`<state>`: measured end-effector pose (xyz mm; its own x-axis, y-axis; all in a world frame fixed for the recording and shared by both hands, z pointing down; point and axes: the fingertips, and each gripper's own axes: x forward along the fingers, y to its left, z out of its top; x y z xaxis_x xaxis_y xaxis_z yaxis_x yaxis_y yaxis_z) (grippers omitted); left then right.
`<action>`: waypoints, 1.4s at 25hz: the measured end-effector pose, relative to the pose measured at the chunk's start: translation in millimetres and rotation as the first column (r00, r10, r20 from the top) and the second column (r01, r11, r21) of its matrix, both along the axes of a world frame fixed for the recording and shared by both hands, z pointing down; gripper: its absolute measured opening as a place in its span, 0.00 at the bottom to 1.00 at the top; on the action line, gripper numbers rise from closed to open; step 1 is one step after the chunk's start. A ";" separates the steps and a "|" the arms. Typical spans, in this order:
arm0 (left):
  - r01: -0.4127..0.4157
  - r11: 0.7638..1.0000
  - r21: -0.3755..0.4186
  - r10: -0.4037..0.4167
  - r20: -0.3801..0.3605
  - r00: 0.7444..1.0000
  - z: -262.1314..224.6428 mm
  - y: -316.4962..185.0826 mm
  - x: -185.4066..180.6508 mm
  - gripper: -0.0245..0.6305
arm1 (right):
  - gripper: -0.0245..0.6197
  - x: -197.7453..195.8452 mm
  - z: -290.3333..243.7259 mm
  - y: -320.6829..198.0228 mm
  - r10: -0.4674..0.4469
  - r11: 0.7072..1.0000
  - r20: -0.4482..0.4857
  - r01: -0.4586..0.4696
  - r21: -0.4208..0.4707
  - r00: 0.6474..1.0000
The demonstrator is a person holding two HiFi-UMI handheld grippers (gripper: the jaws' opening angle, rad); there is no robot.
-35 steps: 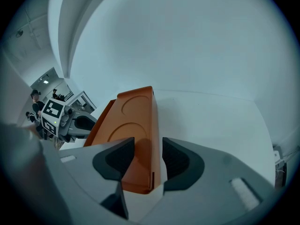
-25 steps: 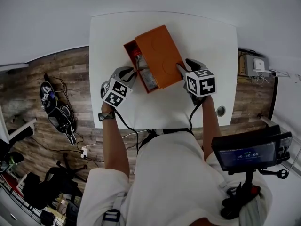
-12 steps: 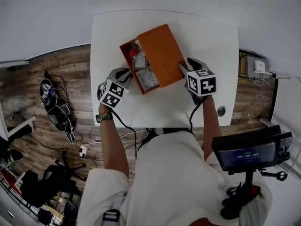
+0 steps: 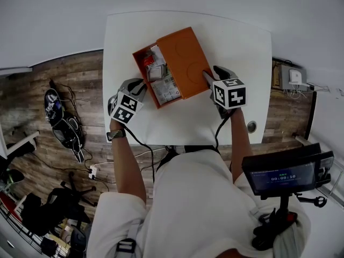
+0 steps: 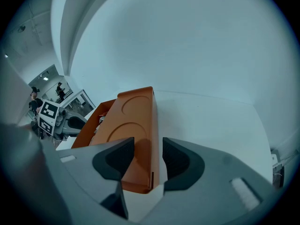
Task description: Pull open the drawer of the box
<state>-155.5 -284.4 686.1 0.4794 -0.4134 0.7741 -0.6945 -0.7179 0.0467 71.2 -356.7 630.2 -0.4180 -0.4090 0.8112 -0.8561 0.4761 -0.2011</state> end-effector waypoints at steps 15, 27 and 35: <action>0.077 0.997 0.005 -0.077 0.017 0.997 0.2 7.7 -22.7 0.15 | 0.35 -3.4 0.9 -0.8 0.001 1.000 0.010 -0.001 0.002 1.000; 0.244 0.967 0.077 -0.244 -0.017 0.970 -2.5 22.4 -28.5 0.19 | 0.23 -2.7 -2.4 11.0 -0.049 0.998 -0.063 0.051 0.027 0.997; 0.443 0.878 0.183 -0.441 -0.053 0.896 -41.9 25.0 -51.5 0.19 | 0.06 25.6 -46.3 9.0 0.071 0.976 -0.123 -0.044 0.213 0.990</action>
